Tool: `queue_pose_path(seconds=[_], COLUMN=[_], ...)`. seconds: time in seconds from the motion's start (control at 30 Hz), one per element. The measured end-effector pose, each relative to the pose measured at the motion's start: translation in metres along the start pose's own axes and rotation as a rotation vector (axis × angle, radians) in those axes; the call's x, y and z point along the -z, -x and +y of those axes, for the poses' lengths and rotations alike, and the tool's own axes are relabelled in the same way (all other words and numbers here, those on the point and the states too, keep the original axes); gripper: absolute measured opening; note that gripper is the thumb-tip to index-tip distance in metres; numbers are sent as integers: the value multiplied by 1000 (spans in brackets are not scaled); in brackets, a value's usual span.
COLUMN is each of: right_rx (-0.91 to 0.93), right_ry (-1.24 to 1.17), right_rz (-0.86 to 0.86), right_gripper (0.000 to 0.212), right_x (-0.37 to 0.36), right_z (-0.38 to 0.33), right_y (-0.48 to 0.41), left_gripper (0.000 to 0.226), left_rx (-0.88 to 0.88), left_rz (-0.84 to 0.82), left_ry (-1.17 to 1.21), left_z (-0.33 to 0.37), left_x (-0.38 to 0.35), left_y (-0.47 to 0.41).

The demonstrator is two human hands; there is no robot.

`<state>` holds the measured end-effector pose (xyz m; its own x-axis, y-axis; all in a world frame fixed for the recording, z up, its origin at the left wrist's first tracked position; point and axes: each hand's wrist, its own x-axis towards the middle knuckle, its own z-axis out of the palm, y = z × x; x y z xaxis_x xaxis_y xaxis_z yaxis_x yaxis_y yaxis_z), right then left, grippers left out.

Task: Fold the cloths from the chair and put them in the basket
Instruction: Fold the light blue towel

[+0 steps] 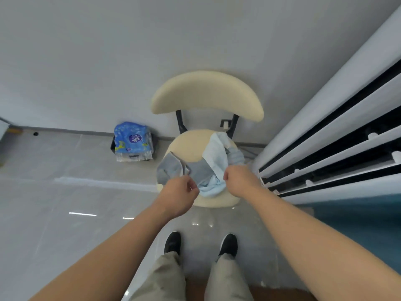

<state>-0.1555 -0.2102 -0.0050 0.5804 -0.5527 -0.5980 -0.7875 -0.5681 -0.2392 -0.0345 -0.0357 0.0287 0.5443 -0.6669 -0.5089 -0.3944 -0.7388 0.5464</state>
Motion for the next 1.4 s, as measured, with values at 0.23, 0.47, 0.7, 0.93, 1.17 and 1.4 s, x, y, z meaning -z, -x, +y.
queue_pose_path(seconds=[0.23,0.47,0.7,0.93,1.17,1.4], right_rx=[-1,72,64,178,231,332], right_ry=[37,16,189,41,-6,-67], right_rz=[24,90,209,420,676,934], right_gripper=[34,35,32,48,34,31], right_x=[-92,-166,-185,-129,-51,19], right_z=[31,48,49,25,13,-8], right_y=[-76,-136,-116,-49,-17,25], left_gripper=[9,10,12,20,38,59], left_rx=[-74,-180,-320,-397,-462,-560], left_rz=[35,122,251,313,301,337], left_ry=[30,53,14,-4,-25,61], left_z=[-61,-106,-117,-96,-58,-24], left_x=[-90,-166,-187,-154,-117,-78], left_y=[-64,-109,-85,-56,-46,-43])
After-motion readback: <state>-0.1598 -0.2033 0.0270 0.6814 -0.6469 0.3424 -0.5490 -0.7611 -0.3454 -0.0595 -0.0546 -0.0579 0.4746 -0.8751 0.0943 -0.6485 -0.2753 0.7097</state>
